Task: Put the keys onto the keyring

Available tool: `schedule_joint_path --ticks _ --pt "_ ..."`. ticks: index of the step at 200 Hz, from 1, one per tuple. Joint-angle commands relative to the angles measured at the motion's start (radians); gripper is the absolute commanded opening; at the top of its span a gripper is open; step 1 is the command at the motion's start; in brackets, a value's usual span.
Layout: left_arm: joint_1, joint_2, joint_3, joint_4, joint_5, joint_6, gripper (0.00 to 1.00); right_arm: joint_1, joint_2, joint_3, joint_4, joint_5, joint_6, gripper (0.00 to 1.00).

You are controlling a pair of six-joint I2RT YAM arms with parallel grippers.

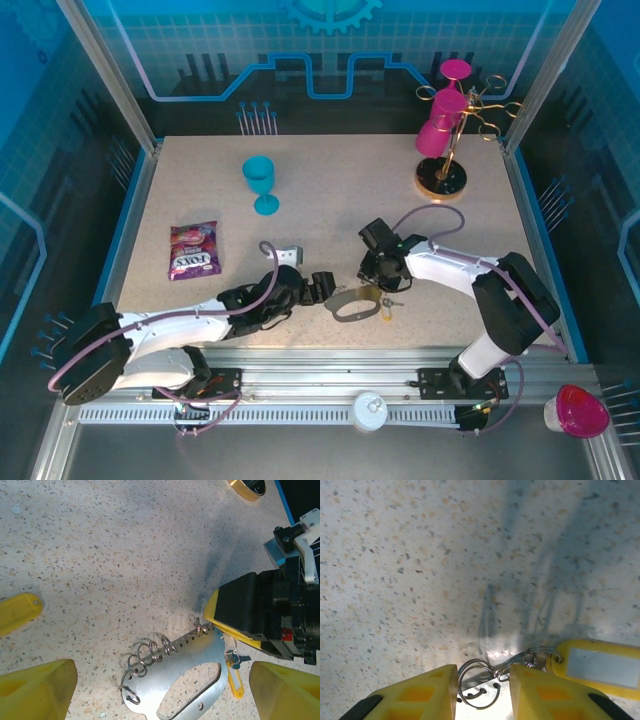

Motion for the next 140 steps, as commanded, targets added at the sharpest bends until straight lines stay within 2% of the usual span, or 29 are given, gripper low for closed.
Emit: schedule_joint_path --ticks 1,53,80,113,140 --pt "-0.002 -0.033 -0.015 -0.012 -0.030 -0.004 0.89 0.013 0.006 0.039 -0.037 0.039 -0.050 0.33" --pt "-0.002 -0.049 -0.028 -0.009 -0.051 0.003 0.89 0.044 -0.042 0.105 -0.238 0.206 -0.252 0.35" --pt "-0.002 -0.036 -0.026 0.005 -0.052 0.011 0.89 0.060 -0.023 0.138 -0.311 0.262 -0.233 0.34" --pt "-0.002 -0.035 -0.019 -0.003 -0.042 0.013 0.89 0.079 0.029 0.168 -0.290 0.248 -0.191 0.33" --pt "-0.002 -0.048 -0.027 -0.013 -0.045 0.014 0.89 0.114 0.100 0.247 -0.335 0.283 -0.167 0.32"
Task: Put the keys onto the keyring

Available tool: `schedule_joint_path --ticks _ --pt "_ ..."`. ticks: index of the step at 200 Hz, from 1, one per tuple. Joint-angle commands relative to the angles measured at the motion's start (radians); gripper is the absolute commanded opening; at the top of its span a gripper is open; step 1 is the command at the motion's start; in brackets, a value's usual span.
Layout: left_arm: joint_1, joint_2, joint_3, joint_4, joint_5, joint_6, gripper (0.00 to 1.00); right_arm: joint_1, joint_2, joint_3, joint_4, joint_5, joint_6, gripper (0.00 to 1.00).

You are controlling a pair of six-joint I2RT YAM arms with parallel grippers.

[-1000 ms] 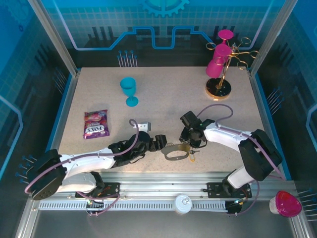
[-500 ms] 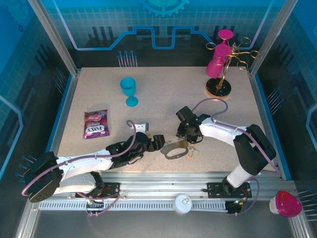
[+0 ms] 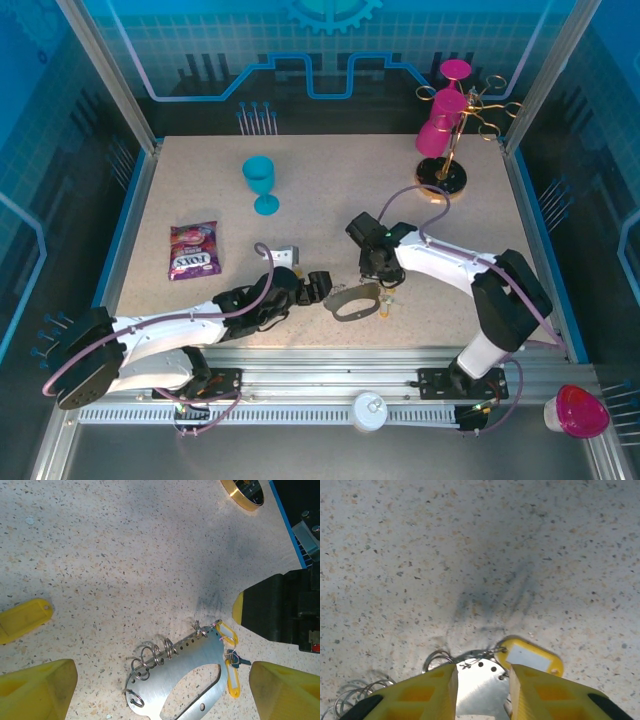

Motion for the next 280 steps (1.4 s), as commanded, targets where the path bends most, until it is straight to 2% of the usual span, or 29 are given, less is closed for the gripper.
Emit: schedule_joint_path --ticks 1,44,85,100,146,170,181,197,215,280 --pt "-0.002 -0.019 -0.013 -0.013 -0.019 0.011 0.89 0.043 0.064 0.078 -0.069 0.060 0.040 0.32" --pt "-0.002 -0.043 -0.025 -0.019 -0.027 0.013 0.89 0.085 0.133 0.134 -0.141 0.111 0.108 0.27" --pt "-0.002 -0.064 -0.031 -0.033 -0.034 0.014 0.89 0.128 0.132 0.137 -0.089 0.082 0.035 0.25" --pt "-0.002 -0.073 -0.033 -0.042 -0.037 0.014 0.89 0.127 0.120 0.127 -0.062 0.069 -0.075 0.23" --pt "-0.002 -0.128 -0.057 -0.068 -0.062 0.015 0.89 0.112 -0.033 -0.002 0.022 0.046 -0.662 0.19" --pt "-0.002 -0.132 -0.067 -0.046 -0.073 0.012 0.89 0.087 -0.083 -0.044 0.014 0.013 -0.853 0.09" --pt "-0.002 -0.128 -0.062 -0.042 -0.067 0.009 0.89 0.076 -0.091 -0.054 0.011 -0.021 -0.902 0.10" --pt "-0.002 -0.122 -0.060 -0.048 -0.054 -0.003 0.89 0.074 -0.067 -0.034 -0.006 -0.078 -0.926 0.15" --pt "-0.002 -0.122 -0.064 -0.048 -0.047 -0.017 0.89 0.075 -0.015 -0.013 -0.017 -0.054 -0.926 0.19" --pt "-0.002 -0.137 -0.069 -0.045 -0.034 -0.025 0.89 0.087 0.080 0.046 -0.038 -0.033 -0.923 0.21"
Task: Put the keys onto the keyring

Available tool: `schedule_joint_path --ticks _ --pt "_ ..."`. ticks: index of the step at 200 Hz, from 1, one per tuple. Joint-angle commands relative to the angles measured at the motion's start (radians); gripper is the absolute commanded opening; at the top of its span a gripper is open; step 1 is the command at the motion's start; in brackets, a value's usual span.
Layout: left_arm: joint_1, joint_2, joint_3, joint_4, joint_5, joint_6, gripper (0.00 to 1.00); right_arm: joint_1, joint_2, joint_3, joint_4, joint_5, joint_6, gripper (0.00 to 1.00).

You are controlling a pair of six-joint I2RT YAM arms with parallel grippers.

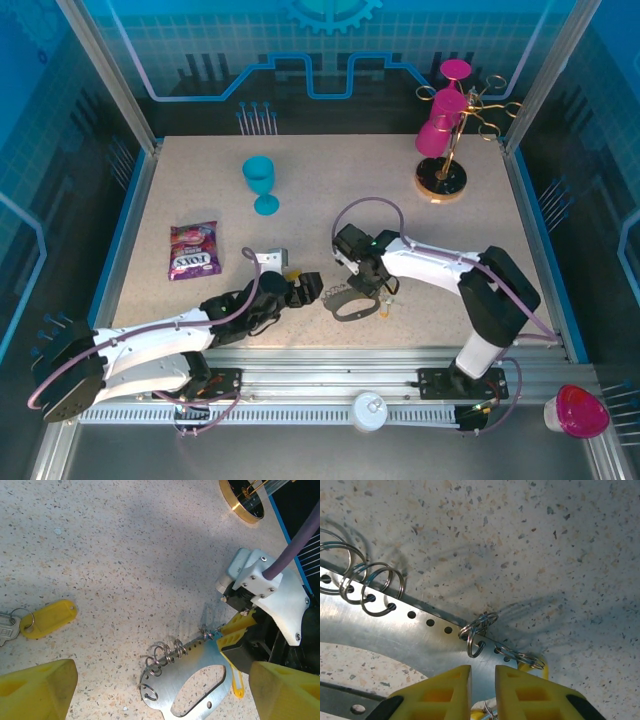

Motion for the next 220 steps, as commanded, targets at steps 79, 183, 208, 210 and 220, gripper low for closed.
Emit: schedule_joint_path --ticks 79,183,208,210,220 --pt "-0.002 -0.036 -0.025 -0.010 -0.003 -0.024 0.89 0.026 0.053 0.080 -0.045 -0.019 -0.030 0.26" --pt "-0.002 -0.048 -0.031 -0.014 -0.009 -0.026 0.89 0.027 0.098 0.102 -0.058 0.036 -0.024 0.22" --pt "-0.003 -0.049 -0.032 -0.015 -0.011 -0.026 0.89 0.028 0.111 0.107 -0.061 0.035 -0.024 0.22" --pt "-0.002 -0.049 -0.031 -0.015 -0.011 -0.026 0.89 0.027 0.111 0.108 -0.061 0.034 -0.024 0.22" --pt "-0.002 -0.049 -0.031 -0.016 -0.012 -0.026 0.89 0.028 0.114 0.109 -0.062 0.033 -0.024 0.22"
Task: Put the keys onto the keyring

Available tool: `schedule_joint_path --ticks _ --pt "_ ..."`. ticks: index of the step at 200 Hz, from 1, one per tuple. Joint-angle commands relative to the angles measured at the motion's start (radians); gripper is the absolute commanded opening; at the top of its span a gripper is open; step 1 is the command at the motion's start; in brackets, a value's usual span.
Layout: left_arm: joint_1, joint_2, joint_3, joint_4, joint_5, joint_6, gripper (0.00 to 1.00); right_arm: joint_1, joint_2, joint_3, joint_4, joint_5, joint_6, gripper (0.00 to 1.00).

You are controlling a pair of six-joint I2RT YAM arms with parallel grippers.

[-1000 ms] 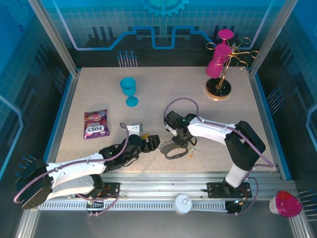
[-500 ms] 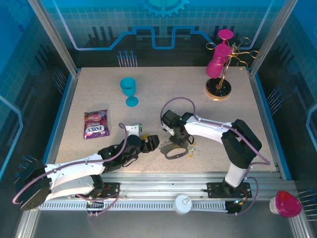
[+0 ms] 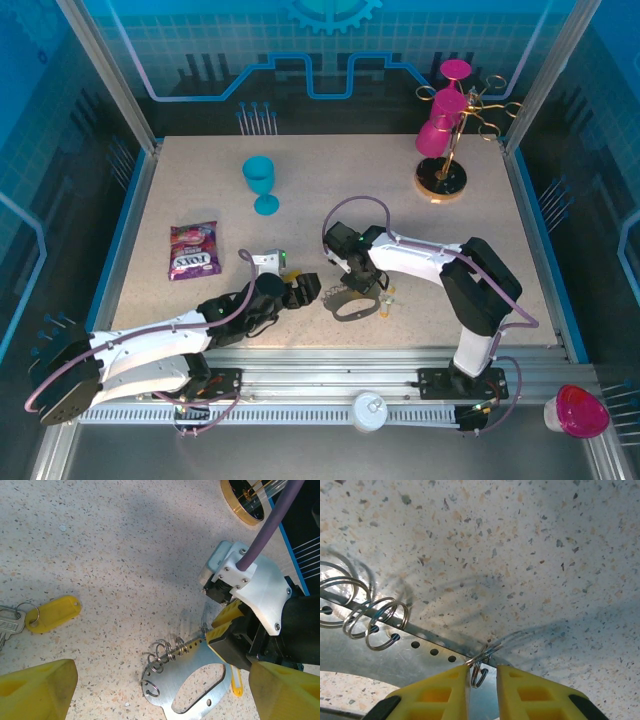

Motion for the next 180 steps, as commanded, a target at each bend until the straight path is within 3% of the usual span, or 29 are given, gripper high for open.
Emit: schedule_joint_path --ticks 1,180 --pt "-0.002 -0.021 -0.012 -0.009 -0.011 -0.007 0.89 0.012 0.023 0.025 -0.027 0.009 -0.005 0.22" --pt "-0.003 -0.021 -0.011 -0.011 -0.013 -0.007 0.89 0.010 0.078 0.070 -0.022 0.059 -0.004 0.23"
